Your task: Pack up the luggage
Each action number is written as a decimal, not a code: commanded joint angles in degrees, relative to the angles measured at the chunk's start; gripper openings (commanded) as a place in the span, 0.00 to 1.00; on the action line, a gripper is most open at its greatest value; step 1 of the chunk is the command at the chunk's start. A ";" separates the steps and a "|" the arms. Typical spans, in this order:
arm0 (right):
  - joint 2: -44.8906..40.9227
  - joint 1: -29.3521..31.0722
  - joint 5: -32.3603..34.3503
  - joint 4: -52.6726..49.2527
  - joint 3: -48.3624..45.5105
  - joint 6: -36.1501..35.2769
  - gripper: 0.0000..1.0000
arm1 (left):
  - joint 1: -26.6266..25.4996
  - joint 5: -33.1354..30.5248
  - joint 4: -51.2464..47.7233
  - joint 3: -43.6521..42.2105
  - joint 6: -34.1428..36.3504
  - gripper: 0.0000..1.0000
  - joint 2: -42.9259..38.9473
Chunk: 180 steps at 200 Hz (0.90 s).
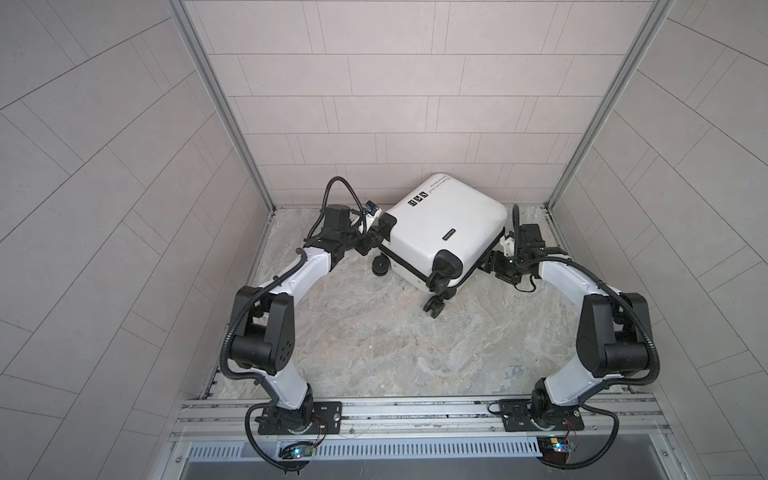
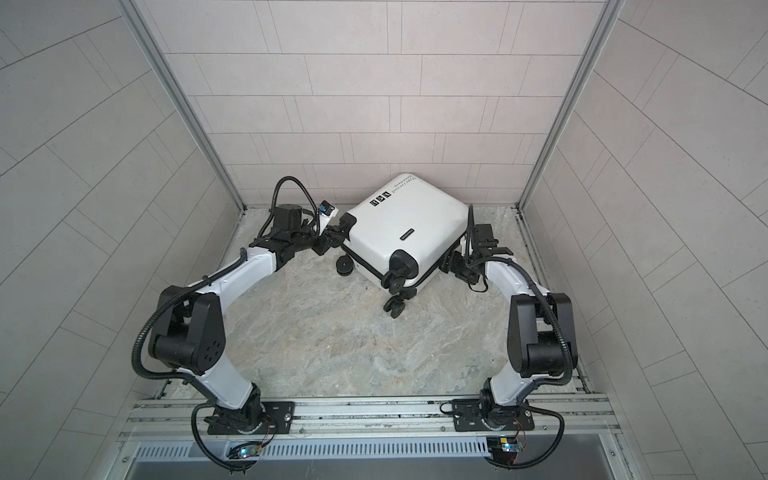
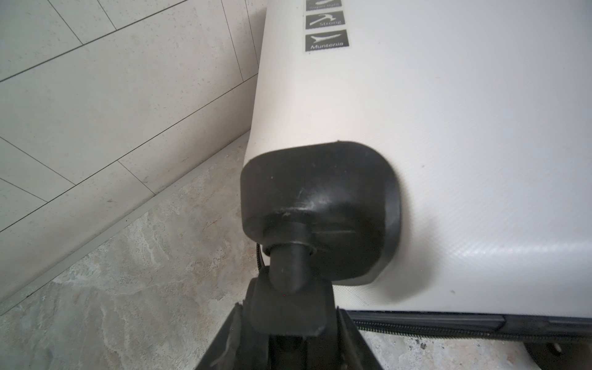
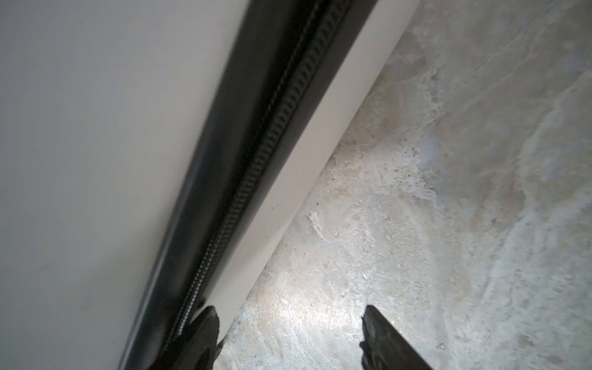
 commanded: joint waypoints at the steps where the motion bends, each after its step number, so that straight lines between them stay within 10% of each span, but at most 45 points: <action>1: 1.25 -0.69 0.57 -0.37 2.53 -0.90 0.73 | -2.29 3.27 -3.59 -1.82 0.82 0.05 -3.20; 180: 18.40 1.54 -3.52 -2.18 22.24 1.99 0.70 | -25.44 -17.08 -10.46 -22.99 -13.88 0.00 -31.63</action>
